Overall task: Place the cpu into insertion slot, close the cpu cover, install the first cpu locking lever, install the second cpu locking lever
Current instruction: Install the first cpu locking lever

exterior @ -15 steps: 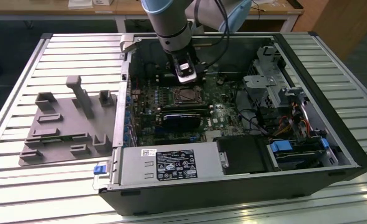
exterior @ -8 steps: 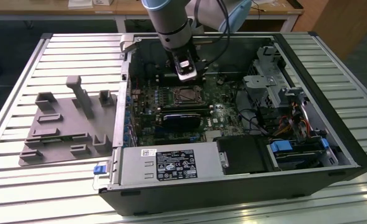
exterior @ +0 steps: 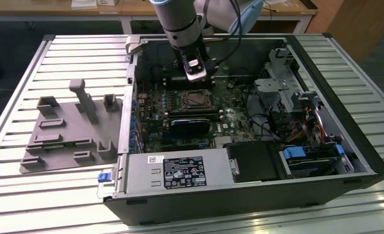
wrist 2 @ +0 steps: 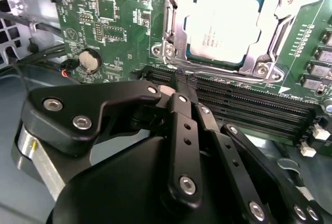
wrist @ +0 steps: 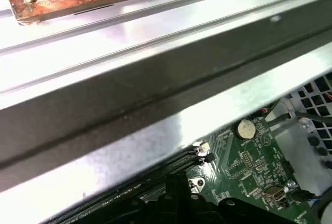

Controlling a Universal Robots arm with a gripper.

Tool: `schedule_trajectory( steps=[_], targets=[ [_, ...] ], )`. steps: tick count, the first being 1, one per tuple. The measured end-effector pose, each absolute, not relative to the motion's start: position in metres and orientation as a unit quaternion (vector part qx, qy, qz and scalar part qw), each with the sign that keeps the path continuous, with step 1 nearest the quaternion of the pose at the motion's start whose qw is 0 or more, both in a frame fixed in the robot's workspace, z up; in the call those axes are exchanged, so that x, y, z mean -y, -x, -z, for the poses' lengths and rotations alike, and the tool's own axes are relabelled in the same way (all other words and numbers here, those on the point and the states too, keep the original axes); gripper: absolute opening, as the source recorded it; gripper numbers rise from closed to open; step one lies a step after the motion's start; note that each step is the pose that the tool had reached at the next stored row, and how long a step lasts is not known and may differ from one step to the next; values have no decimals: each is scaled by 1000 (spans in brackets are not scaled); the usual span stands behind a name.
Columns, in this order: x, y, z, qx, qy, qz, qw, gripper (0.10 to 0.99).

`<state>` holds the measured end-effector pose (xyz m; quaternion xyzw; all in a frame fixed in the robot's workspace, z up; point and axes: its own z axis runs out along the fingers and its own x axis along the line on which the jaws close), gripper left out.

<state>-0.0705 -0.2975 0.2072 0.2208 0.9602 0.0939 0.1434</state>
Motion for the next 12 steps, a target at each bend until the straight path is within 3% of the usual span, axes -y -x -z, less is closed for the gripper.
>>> schedule_trajectory(
  steps=[8, 12],
  targets=[
    [297, 70, -208, -960, -221, -93, 142, 106],
    [298, 67, -207, -964, -224, -86, 113, 106]
  ],
)
